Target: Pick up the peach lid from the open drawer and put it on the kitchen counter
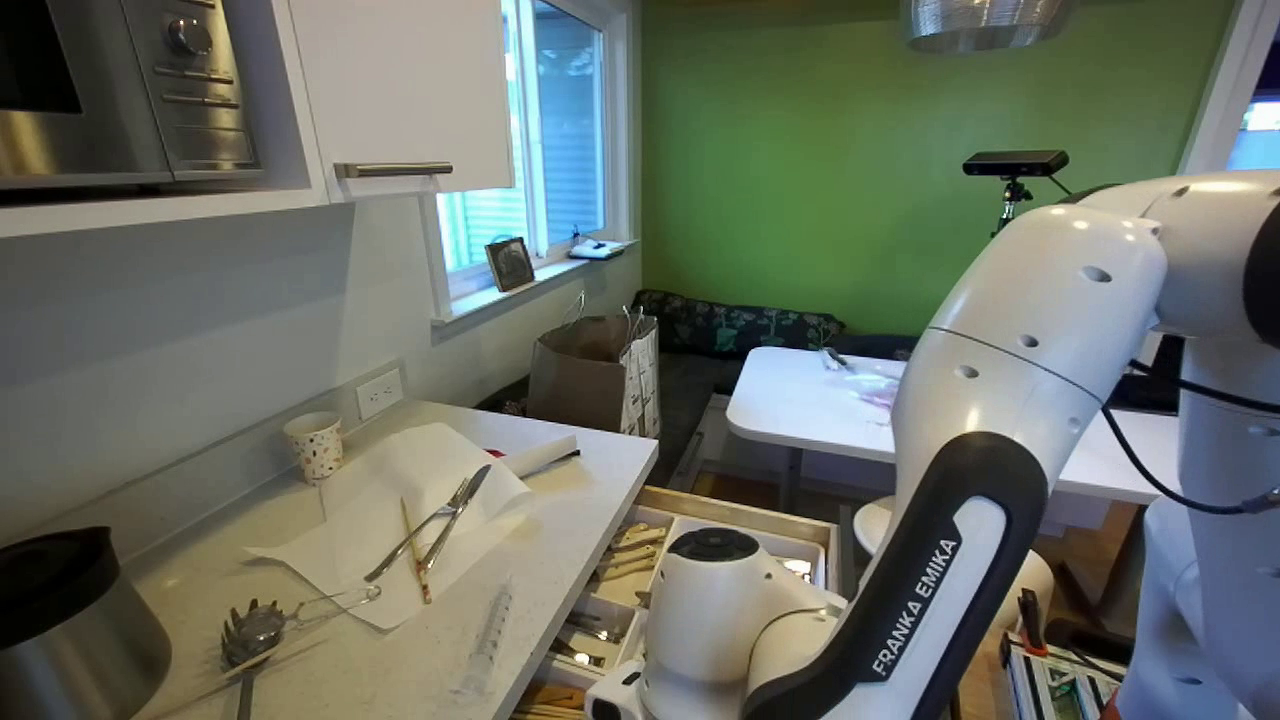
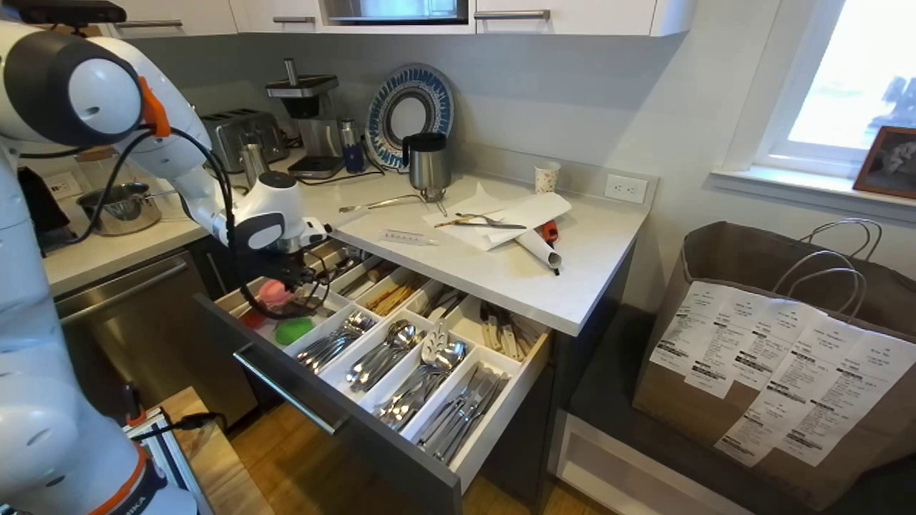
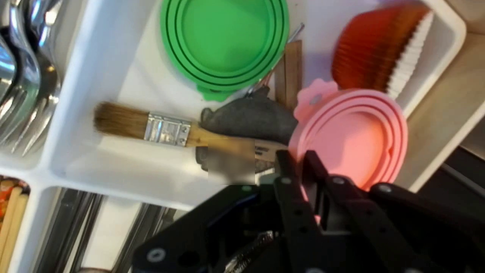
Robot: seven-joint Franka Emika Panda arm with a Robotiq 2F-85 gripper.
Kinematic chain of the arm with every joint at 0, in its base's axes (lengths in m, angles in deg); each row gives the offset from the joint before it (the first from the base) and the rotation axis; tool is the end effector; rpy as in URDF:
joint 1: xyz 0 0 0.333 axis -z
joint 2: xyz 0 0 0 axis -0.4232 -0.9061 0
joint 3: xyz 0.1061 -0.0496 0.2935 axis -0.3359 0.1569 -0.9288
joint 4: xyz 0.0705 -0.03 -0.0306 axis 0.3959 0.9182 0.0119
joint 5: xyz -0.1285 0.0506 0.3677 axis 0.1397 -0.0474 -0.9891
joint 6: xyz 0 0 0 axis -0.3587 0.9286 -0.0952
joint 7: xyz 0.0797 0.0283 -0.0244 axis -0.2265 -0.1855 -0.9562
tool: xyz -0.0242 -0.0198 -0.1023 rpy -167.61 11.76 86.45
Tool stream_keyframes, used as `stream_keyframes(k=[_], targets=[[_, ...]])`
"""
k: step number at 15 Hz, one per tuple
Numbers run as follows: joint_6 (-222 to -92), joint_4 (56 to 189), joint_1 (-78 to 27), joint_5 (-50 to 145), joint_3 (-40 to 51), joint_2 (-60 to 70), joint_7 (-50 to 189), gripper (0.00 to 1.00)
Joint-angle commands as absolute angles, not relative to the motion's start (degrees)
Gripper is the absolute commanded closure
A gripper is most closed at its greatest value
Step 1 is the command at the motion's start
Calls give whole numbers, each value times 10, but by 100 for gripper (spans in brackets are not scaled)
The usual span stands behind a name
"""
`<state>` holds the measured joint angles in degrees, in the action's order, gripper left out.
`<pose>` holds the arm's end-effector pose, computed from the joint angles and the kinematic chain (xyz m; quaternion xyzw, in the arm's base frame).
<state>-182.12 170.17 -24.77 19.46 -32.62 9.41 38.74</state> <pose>0.4213 0.2696 0.2418 -0.9381 -0.3039 -0.0567 0.1561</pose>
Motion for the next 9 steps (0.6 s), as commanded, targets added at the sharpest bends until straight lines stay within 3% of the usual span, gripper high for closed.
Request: stream_keyframes(k=[1, 7, 8, 9], targets=[[-1796, 1726, -225, 62, -354, 174, 296, 97], [-1843, 1729, -310, -113, -246, 276, 254, 97], [-1820, 1707, -329, -76, -230, 234, 256, 88], [-1830, 1709, -337, -82, -216, 248, 258, 88]])
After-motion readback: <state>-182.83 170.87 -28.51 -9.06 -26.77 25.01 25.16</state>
